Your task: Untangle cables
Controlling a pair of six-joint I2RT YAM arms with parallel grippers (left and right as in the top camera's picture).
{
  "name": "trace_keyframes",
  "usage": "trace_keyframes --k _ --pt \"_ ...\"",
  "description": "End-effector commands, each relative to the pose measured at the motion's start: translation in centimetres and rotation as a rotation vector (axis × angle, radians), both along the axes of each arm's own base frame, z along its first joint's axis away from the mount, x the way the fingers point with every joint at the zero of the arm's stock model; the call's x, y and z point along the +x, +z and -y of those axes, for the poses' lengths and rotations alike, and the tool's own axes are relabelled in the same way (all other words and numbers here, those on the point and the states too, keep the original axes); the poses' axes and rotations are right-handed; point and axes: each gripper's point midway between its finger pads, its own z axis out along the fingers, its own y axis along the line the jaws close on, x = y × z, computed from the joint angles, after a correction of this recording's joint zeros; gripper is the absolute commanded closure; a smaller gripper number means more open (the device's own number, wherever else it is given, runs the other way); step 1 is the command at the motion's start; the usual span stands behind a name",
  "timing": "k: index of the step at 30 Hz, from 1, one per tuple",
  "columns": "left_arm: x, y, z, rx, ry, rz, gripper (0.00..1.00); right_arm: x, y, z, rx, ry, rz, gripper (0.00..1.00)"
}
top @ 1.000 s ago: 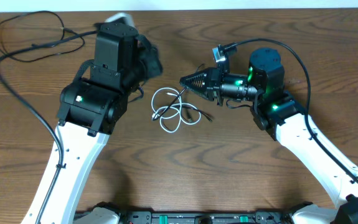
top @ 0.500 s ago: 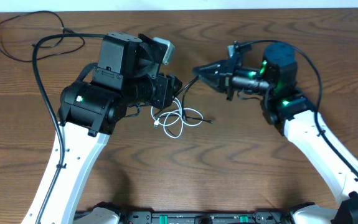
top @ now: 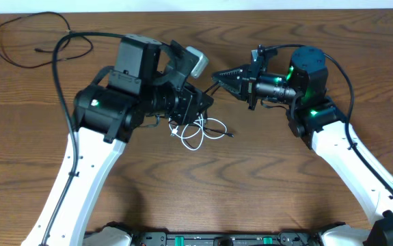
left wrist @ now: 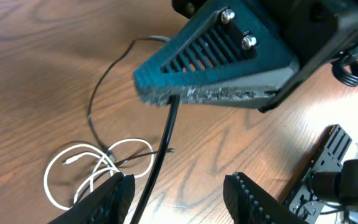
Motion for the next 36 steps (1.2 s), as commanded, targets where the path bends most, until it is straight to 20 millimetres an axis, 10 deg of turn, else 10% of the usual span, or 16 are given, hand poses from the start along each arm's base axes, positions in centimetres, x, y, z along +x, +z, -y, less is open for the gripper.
trace_keyframes --k 1,6,18,23,36 --pt "0.3 -0.1 0.7 -0.007 -0.043 0.014 0.48 -0.7 0.2 -0.4 0.013 0.039 -0.012 0.99" --pt "0.7 -0.2 0.9 -0.010 -0.043 0.021 0.66 -0.7 0.2 -0.4 0.013 0.040 -0.013 0.99" --pt "0.7 -0.2 0.8 -0.007 -0.040 0.022 0.69 -1.4 0.4 -0.7 0.024 0.075 -0.032 0.99" --pt "0.6 -0.3 0.8 -0.005 -0.040 0.017 0.88 -1.6 0.5 -0.7 0.031 0.087 -0.034 0.98" --pt "0.6 -0.3 0.8 -0.005 -0.040 0.018 0.93 -1.8 0.6 -0.8 0.035 0.099 -0.030 0.99"
